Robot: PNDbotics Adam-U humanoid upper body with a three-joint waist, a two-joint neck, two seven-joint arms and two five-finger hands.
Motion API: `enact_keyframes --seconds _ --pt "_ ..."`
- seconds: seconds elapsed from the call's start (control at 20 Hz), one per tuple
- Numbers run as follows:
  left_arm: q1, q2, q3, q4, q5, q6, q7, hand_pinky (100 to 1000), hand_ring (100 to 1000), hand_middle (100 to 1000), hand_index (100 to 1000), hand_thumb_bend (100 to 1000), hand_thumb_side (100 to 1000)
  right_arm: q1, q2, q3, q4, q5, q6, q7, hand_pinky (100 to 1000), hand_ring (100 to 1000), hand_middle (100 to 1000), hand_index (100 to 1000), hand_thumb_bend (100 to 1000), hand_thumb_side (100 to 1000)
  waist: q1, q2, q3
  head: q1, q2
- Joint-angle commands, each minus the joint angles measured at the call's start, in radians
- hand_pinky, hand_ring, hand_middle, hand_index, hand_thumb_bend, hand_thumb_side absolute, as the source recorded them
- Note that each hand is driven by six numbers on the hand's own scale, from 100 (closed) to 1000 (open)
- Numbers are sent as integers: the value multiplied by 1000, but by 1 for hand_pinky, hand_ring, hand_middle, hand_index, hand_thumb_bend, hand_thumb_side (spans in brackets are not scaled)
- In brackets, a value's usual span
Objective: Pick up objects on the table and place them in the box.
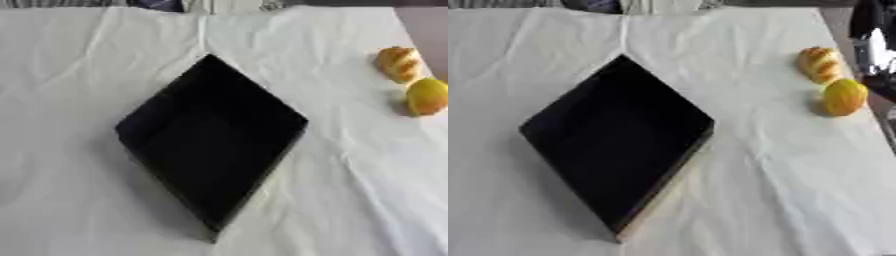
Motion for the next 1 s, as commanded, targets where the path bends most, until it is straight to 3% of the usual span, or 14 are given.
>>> enact_keyframes --seconds 0.05,0.25,0.5,0.7,1.0 --pt "3 33 11 -16 -3 1 -2 826 776 749 875 440 483 20 -99 -24 -16 43 2 -2 904 927 748 868 100 282 -3 -24 -6 -1 -2" --pt "18 51 13 -16 -11 2 0 826 776 749 875 438 484 74 -199 -39 -16 104 27 30 886 935 786 882 110 302 -12 -27 -23 15 0" --pt "35 67 14 -16 -22 5 3 827 776 750 875 436 485 94 -318 -34 -16 177 80 92 871 949 851 899 304 382 -16 -26 -40 29 -2" --pt "43 71 12 -16 -26 7 2 826 777 750 876 432 488 52 -413 15 18 236 110 150 869 961 885 912 425 438 -18 -24 -47 30 -4" --pt "41 68 9 -16 -23 6 -2 826 777 750 875 432 488 -46 -551 123 114 321 83 235 872 971 899 916 505 480 -15 -23 -44 13 -5"
